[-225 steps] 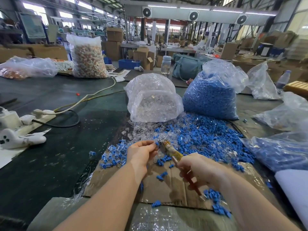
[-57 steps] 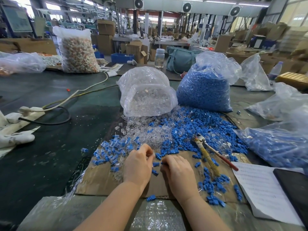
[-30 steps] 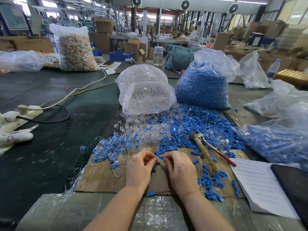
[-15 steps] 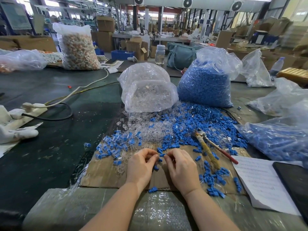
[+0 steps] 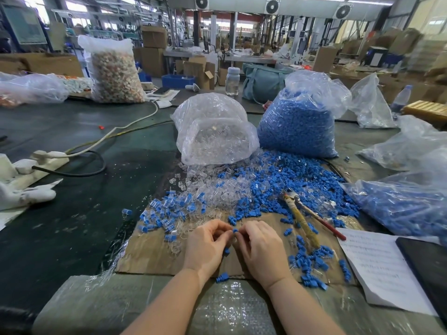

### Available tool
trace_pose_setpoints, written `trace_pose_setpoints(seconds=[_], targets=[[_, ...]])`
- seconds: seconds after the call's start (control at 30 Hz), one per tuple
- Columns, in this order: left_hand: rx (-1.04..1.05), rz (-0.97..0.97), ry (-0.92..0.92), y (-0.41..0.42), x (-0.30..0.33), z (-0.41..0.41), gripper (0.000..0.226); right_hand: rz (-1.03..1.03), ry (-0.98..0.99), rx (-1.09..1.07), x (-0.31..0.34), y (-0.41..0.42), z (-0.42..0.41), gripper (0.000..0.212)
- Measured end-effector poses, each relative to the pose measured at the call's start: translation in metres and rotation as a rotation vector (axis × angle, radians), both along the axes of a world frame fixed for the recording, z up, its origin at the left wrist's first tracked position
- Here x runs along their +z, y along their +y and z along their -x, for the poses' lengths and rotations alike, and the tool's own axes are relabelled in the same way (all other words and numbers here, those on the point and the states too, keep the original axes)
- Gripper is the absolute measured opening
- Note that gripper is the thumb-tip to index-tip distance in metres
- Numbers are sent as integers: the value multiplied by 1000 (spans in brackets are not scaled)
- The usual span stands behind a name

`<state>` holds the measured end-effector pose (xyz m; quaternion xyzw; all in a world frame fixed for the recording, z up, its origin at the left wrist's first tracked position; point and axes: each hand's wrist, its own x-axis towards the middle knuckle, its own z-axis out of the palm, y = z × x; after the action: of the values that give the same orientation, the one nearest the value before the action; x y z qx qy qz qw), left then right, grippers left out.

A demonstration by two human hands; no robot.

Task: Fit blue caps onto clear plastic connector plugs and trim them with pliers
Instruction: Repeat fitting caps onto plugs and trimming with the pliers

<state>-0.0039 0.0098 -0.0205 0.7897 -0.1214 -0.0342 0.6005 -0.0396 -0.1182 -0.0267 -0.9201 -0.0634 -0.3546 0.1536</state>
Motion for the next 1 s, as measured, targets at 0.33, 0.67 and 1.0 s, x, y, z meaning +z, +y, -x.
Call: trace_pose_setpoints(seconds=[0.33,0.67,1.0], targets=[[43,-43,-58,-1,-1,-1,23,-28,82,42,0,1,2,14],[60,14,-21,-1,-1,-2,20,-82,59,60,-2,-2,2,25],[54,-40,-21,0,-1,-2,14,-73,65,88,-2,-3,1,23]])
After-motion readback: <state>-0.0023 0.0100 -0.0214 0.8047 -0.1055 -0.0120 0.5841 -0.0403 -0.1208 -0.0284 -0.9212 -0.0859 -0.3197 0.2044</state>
